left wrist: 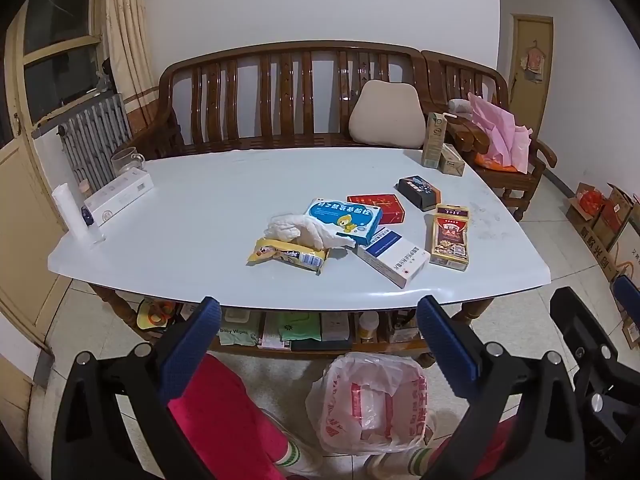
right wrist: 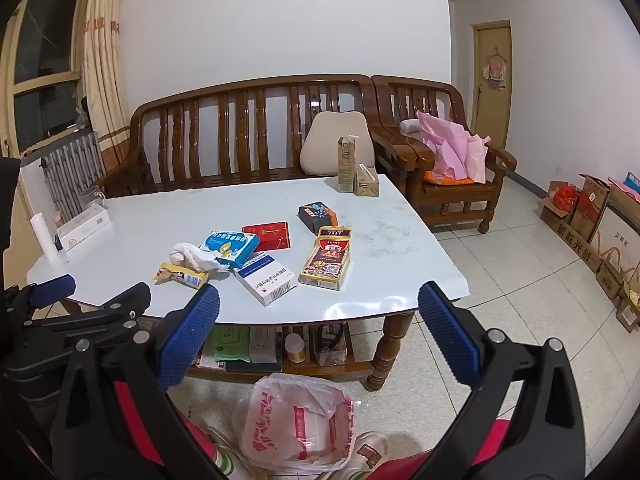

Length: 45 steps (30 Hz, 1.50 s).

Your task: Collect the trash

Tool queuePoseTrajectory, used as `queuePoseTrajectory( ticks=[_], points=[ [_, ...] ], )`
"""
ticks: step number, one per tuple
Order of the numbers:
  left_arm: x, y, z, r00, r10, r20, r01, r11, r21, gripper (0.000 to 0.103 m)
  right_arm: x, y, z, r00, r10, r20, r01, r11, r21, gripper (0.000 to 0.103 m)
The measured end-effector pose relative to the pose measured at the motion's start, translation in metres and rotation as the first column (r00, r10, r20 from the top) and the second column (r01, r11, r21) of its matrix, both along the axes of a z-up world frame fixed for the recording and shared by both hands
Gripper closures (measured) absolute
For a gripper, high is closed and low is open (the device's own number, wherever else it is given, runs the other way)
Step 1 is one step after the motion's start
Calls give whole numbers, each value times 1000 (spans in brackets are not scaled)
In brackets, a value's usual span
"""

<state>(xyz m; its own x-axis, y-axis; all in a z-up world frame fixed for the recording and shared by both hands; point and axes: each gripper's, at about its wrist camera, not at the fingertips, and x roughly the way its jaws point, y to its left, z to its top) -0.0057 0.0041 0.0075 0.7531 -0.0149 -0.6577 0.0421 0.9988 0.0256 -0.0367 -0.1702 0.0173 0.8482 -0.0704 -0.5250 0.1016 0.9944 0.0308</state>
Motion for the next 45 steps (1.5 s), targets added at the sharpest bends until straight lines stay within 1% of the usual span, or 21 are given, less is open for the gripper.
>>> queuePoseTrajectory(
  ticks=[8,11,45],
  points=[
    [1,2,-3,1000,0,1,0,1000,-4,7,2,-2,-5,1000,2,2,-2,1000,5,5],
    [0,4,-4,1000,0,1,0,1000,-7,7,-1,5,2,1000,2,2,-2,1000,4,5],
    [-1,11,-3,1000,4,4,-4,1000,-14,7,0,8,0,1000,2,4,-2,1000,3,5]
  ],
)
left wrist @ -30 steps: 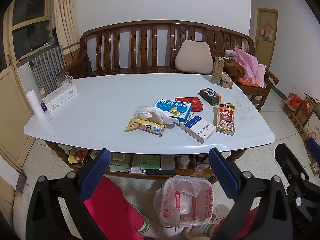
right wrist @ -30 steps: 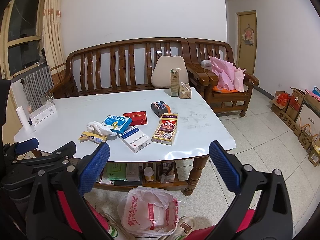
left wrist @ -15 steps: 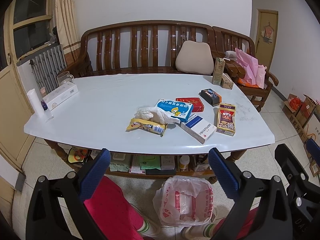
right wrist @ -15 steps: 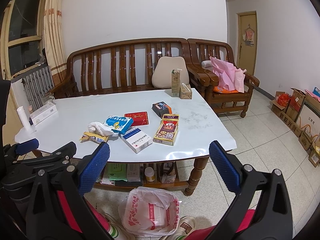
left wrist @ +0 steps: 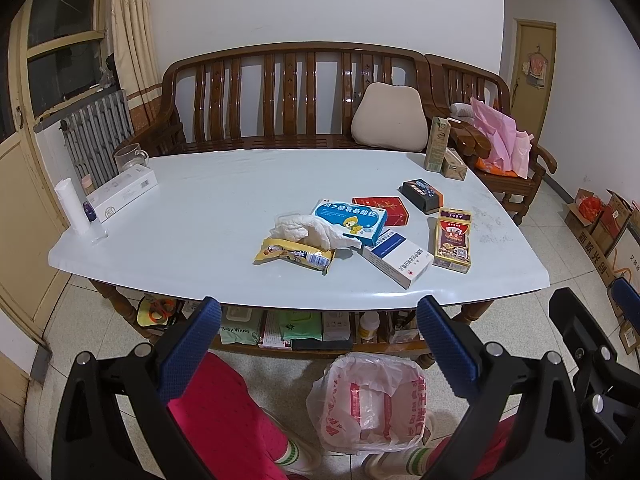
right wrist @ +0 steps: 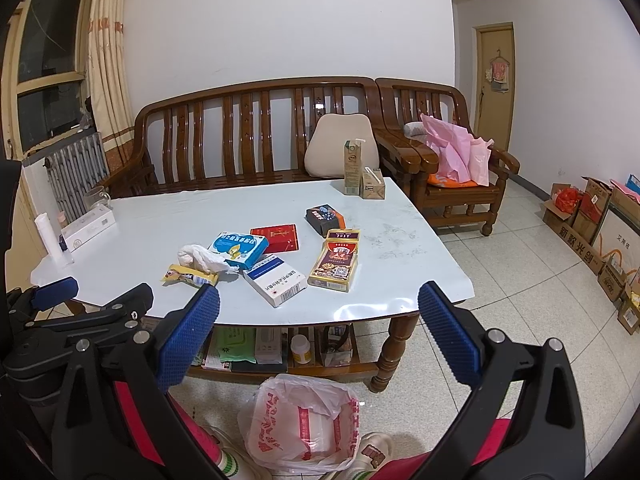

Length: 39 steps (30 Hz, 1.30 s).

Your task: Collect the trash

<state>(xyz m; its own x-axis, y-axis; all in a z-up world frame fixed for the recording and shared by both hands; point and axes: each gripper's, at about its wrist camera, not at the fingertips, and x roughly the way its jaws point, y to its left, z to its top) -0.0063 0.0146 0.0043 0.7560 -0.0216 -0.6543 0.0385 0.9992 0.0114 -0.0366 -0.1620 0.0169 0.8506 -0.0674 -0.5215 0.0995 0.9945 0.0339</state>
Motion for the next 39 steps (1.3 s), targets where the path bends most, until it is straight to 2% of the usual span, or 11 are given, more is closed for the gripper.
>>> queuePoseTrajectory(
  ticks=[23,30,34,39],
  points=[
    [5,4,6,1000,-11,-17,11,1000,-5,7,10,19,12,1000,26,-8,-26,1000,13,5],
    [35,14,4,994,-57,-96,57,998,-8,7,37,6,7,996,82,-37,-82,997,5,5],
    [69,36,4,983,-81,-165,88,995,37,7,64,-9,5,991,103,-86,-107,993,-42,5],
    [110,56,10,966,-103,-238,118,992,49,7,103,-37,4,978,141,-155,-141,990,10,5]
  ],
)
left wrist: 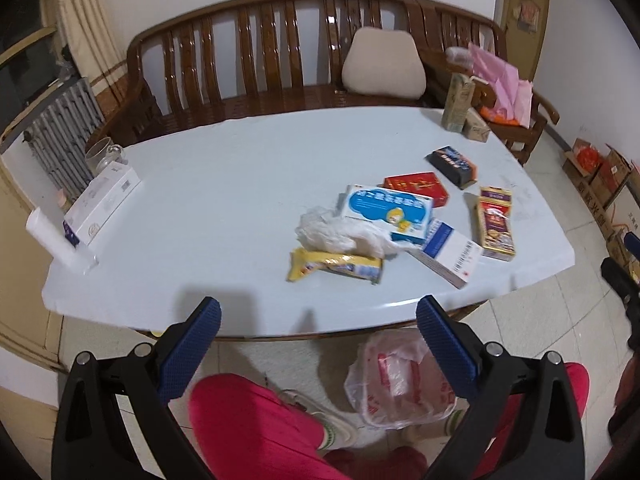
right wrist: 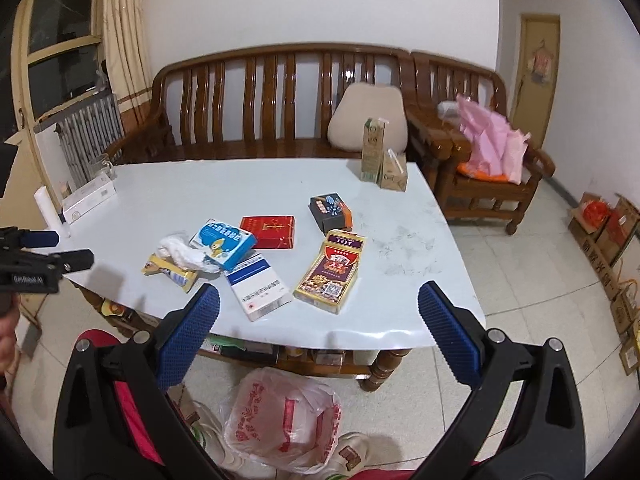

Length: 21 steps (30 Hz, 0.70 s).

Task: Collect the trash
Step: 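Reach the left tool to the white tissue while the right tool grasps the yellow card box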

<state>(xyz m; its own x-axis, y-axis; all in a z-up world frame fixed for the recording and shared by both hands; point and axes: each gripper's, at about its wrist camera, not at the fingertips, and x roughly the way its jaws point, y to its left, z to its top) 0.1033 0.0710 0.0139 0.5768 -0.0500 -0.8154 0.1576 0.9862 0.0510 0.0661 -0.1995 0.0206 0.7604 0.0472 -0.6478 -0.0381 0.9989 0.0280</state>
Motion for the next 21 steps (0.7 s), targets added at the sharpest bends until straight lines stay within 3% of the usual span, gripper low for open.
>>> queuePoseTrajectory(
  ticks=[4,9,13,16,21],
  points=[
    [27,8,8,998,-52,-28,52,998,27,7,25,-17,4,1000,19,-13,-19,1000,15,5],
    [53,15,14,993,-86,-83,86,996,-7,7,56,-31,8,997,37,-61,-36,999,17,5],
    [75,13,8,970,-156,-186,148,988,-52,7,77,-36,8,991,60,-119,-55,998,43,5],
    [87,4,0,951,-190,-242,189,982,-29,7,94,-36,6,981,81,-174,-71,995,66,5],
    [101,-6,-8,933,-197,-302,209,978,8,7,114,-22,4,967,99,-234,-98,995,15,5]
  ],
)
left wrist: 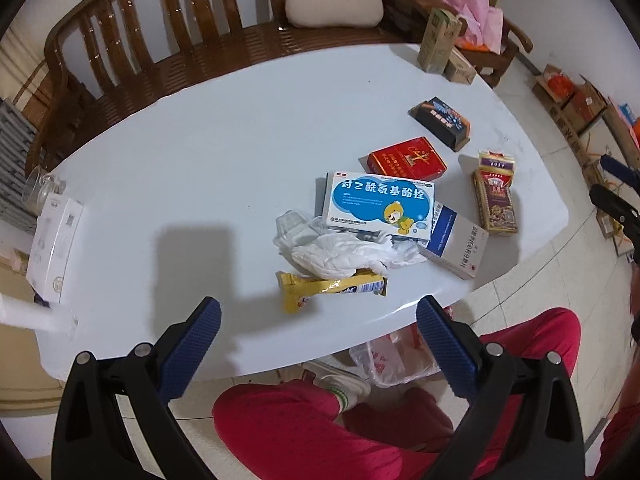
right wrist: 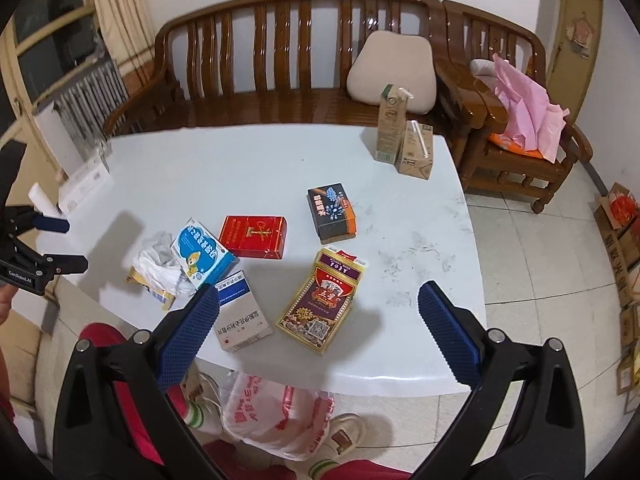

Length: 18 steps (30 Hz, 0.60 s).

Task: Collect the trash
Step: 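Reach the left tool to the white tissue while the right tool grasps the yellow card box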

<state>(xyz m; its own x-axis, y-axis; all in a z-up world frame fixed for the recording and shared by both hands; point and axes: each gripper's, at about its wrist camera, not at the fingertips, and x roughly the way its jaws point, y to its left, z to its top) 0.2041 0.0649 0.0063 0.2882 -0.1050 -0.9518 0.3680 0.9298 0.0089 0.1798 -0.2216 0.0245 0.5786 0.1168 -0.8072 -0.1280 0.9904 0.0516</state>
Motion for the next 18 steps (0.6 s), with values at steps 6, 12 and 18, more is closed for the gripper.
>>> queuePoseTrajectory(
  ticks=[6,12,18],
  points=[
    [13,-9,-15,999,4,-54,-4,1000,-8,7,23,14,-18,992,34,-119,-31,999,23,5],
    [25,-19,-38,996,6,-91,-5,1000,8,7,44,19,-60,969,44,-244,-27,997,72,5],
    [37,-21,-53,993,28,-111,-28,1000,0,7,63,17,-97,943,11,-332,21,996,92,5]
  ],
)
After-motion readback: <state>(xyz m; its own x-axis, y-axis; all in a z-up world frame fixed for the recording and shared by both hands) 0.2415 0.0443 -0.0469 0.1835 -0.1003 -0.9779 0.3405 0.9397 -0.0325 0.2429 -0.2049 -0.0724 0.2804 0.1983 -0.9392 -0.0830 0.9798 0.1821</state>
